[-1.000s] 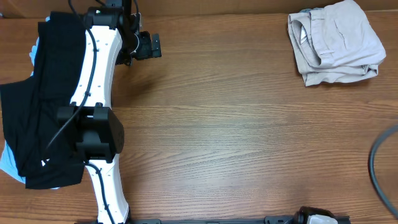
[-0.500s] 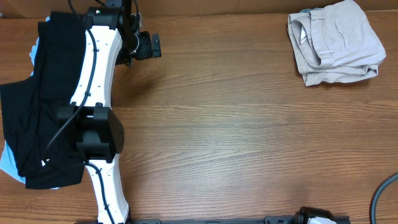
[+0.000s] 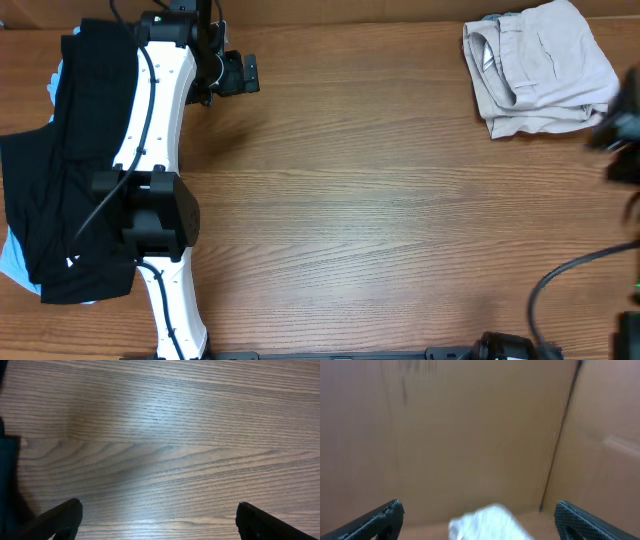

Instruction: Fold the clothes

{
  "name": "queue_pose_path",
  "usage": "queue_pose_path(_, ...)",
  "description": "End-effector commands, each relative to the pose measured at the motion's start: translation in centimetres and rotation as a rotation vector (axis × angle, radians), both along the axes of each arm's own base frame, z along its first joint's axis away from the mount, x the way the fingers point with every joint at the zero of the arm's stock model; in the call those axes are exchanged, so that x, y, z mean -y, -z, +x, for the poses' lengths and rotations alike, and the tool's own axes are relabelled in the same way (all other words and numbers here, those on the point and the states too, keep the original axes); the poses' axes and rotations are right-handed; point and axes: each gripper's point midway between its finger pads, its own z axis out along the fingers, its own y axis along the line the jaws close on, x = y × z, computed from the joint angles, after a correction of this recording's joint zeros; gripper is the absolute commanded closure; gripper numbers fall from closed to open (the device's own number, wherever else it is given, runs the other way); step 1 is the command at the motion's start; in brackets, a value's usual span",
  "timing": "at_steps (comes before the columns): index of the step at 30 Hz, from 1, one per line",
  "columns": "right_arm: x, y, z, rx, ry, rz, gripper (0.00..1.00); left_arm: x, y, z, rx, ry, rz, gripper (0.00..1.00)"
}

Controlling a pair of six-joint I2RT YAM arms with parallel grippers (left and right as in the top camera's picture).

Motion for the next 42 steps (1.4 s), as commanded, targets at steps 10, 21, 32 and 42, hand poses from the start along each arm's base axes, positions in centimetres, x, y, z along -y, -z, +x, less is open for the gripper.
queue_pose_path(10, -2.9, 18.1, -0.1, 0.051, -0.151, 0.183, 0.0, 0.3, -0.6, 0.2, 0.014, -0.004, -0.012, 0.0)
queue_pose_path(21, -3.7, 26.8, -0.9, 0.094, -0.203, 0.22, 0.0, 0.3, -0.6, 0.2, 0.014, -0.004, -0.012, 0.0)
queue_pose_path(32, -4.4, 31.8, -0.2, -0.036, -0.226, 0.246, 0.0, 0.3, -0.6, 0.2, 0.014, -0.004, -0.012, 0.0)
queue_pose_path(42, -4.4, 31.8, -0.2, -0.036, -0.225, 0.245, 0.0, 0.3, -0.6, 0.2, 0.014, -0.004, -0.012, 0.0)
